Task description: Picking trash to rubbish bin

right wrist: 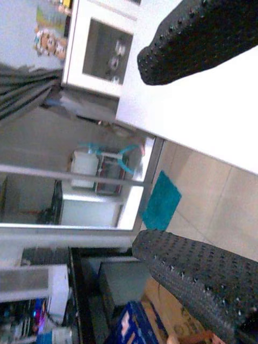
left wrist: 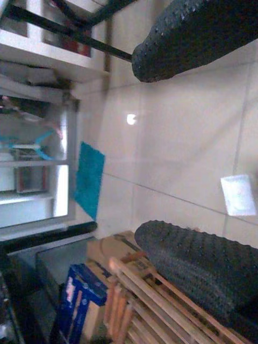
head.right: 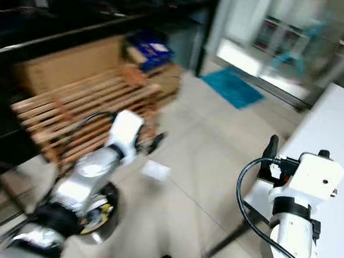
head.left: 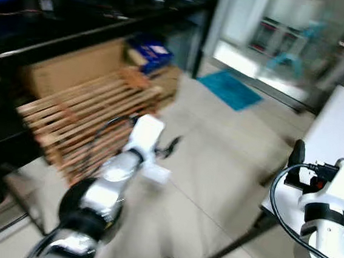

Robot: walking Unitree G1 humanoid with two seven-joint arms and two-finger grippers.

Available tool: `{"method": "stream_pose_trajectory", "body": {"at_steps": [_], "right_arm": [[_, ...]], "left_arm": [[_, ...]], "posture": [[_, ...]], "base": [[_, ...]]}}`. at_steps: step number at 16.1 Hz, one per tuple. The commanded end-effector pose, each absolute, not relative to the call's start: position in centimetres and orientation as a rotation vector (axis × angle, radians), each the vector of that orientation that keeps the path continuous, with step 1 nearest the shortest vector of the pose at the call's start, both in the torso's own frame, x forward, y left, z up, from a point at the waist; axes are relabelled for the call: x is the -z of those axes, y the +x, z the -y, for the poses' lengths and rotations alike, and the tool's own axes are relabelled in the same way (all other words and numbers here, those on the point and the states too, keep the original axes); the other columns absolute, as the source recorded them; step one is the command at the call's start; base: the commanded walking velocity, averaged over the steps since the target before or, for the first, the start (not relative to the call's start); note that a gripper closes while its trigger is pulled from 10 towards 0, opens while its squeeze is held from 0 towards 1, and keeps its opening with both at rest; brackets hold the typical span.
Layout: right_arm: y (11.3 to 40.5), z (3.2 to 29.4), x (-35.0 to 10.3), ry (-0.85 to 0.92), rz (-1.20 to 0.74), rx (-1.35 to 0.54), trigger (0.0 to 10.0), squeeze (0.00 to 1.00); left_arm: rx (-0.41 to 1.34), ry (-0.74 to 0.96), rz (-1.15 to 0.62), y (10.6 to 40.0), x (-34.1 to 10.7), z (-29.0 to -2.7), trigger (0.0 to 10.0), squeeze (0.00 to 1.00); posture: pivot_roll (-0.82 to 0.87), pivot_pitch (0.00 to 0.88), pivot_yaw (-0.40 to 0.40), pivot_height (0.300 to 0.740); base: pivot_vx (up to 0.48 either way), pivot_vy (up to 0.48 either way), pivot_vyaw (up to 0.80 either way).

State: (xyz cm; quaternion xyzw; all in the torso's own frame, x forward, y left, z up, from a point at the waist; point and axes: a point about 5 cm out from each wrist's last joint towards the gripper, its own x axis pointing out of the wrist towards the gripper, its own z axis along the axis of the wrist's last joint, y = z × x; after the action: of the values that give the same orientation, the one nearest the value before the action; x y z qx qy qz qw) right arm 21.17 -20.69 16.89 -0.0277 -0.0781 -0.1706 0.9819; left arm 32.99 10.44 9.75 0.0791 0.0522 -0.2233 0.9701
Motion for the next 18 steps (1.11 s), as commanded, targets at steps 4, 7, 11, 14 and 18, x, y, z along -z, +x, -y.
{"method": "stream_pose_trajectory", "body": {"at_steps": [4,7,11,14,18], "right_arm": [[21.1,20.8,-17.1,-0.051,0.171,0.356,10.0,0.00],[21.8,20.1,-17.1,-0.067,0.175,0.320,10.0,0.00],[22.3,20.2,-16.8,-0.069,0.172,0.306,10.0,0.00],[23.1,19.7,-17.0,-0.082,0.187,0.268,10.0,0.00],[23.1,19.4,-16.6,-0.090,0.169,0.266,10.0,0.00]], "left_arm": [[0.426,0.146,-0.035,33.6,-11.8,-9.4,10.0,0.00],[0.394,0.124,-0.007,34.5,-12.6,-9.4,10.0,0.00],[0.414,0.093,0.059,34.8,-14.2,-7.8,10.0,0.00],[0.440,0.091,0.067,35.0,-14.4,-7.4,10.0,0.00],[0.427,0.075,0.038,35.0,-13.7,-7.3,10.0,0.00]], "posture": [[0.09,0.052,-0.027,0.740],[0.09,0.035,-0.037,0.740],[0.11,0.003,-0.039,0.740],[0.11,0.000,-0.040,0.740],[0.10,0.004,-0.048,0.740]], "base": [[0.000,0.000,-0.80],[0.000,0.000,-0.80],[0.000,0.000,-0.72],[0.000,-0.102,0.00],[0.000,-0.480,0.00]]}}
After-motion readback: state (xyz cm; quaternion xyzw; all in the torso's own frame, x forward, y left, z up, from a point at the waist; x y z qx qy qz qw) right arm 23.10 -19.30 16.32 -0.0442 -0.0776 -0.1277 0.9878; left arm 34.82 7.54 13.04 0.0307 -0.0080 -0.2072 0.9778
